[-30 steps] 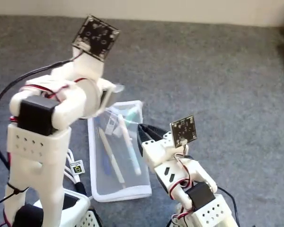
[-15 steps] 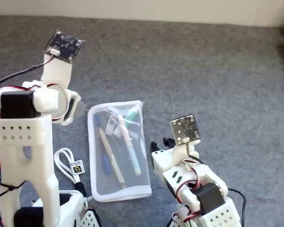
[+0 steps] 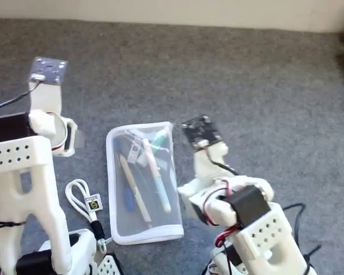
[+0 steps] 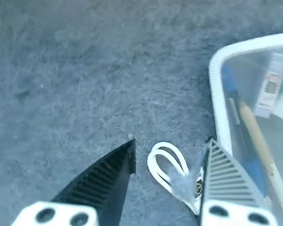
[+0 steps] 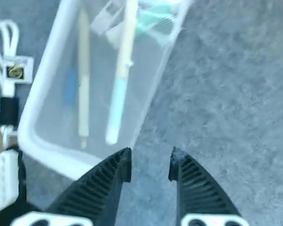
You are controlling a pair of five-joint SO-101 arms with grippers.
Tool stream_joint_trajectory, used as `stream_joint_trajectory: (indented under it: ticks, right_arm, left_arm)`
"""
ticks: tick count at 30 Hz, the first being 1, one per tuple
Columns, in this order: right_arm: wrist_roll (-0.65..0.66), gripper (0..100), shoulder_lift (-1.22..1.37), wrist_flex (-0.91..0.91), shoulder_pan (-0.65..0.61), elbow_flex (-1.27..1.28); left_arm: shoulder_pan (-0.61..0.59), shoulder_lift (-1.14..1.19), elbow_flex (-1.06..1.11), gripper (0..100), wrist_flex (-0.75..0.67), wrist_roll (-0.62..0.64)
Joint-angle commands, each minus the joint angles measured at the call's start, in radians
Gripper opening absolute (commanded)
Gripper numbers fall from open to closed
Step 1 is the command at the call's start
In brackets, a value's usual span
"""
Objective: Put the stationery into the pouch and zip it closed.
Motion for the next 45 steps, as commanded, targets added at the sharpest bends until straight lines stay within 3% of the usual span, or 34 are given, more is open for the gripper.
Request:
stream_joint_trajectory:
  ticks: [1,8,20,29,33,41,45]
  right_arm:
    - [0.012,13.5,0.064,0.045,-0.088,-0.081]
    - [0.006,26.0,0.131,0.091,-0.217,-0.077]
    - [0.006,26.1,0.176,-0.015,-0.392,0.128]
    - [0.012,26.1,0.183,-0.202,-0.394,0.3]
    - [0.029,26.0,0.176,-0.32,-0.308,0.401]
    - [0.229,26.0,0.179,-0.507,0.03,0.415]
    - [0.261,26.0,0.18,-0.581,0.104,0.417]
  left_arm:
    - [-0.045,-0.005,0.036,23,-0.061,0.066]
    - [-0.053,-0.007,0.177,23,-0.201,0.157]
    - [-0.053,-0.007,0.314,23,-0.358,0.218]
    - [-0.053,-0.007,0.369,23,-0.431,0.218]
    - [-0.053,-0.007,0.371,23,-0.43,0.218]
    - [-0.054,-0.007,0.398,23,-0.453,0.216]
    - [-0.054,-0.007,0.4,23,-0.453,0.216]
